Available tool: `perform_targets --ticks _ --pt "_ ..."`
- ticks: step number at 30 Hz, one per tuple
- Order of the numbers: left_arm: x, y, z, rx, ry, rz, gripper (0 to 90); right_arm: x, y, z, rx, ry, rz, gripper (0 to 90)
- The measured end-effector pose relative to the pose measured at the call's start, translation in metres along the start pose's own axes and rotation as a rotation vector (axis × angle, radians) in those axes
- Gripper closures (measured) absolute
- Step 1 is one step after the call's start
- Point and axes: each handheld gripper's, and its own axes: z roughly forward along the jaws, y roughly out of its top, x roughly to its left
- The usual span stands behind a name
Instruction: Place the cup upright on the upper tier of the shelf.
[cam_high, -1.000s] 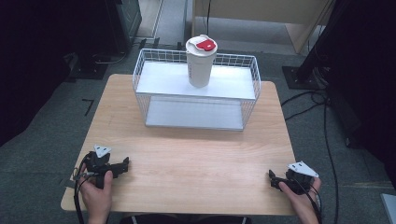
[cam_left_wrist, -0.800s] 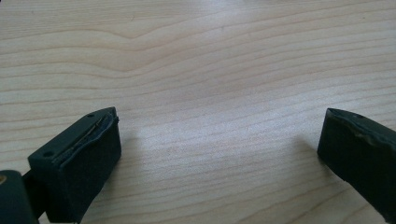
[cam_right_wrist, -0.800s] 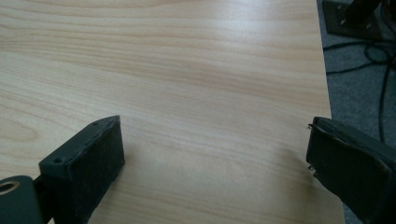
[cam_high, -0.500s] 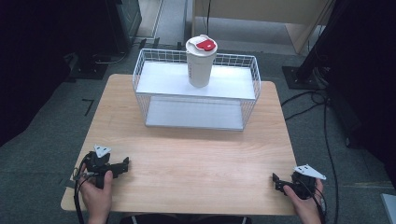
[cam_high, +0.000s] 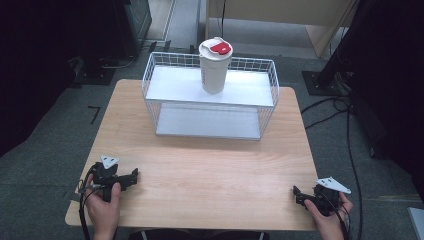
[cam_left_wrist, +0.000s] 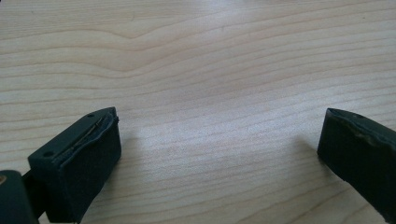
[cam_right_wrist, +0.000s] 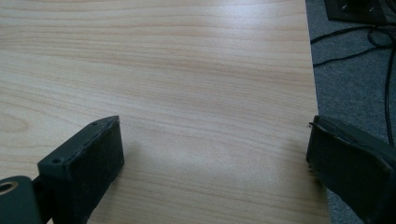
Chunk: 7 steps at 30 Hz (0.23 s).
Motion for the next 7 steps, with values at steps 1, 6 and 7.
perform_targets --ticks 1,6,7 --pt "0.0 0.0 0.0 0.0 0.0 0.0 0.0 0.0 0.0 0.0 0.0 0.0 0.0 3.8" --pt "0.0 0.0 0.0 0.0 0.0 0.0 0.0 -0.0003 0.0002 0.0003 -0.002 -0.002 0.001 4.0" --pt "0.0 0.0 0.0001 -0.001 0.0 0.0 0.0 -0.0003 0.0002 0.0003 -0.002 -0.002 0.001 4.0"
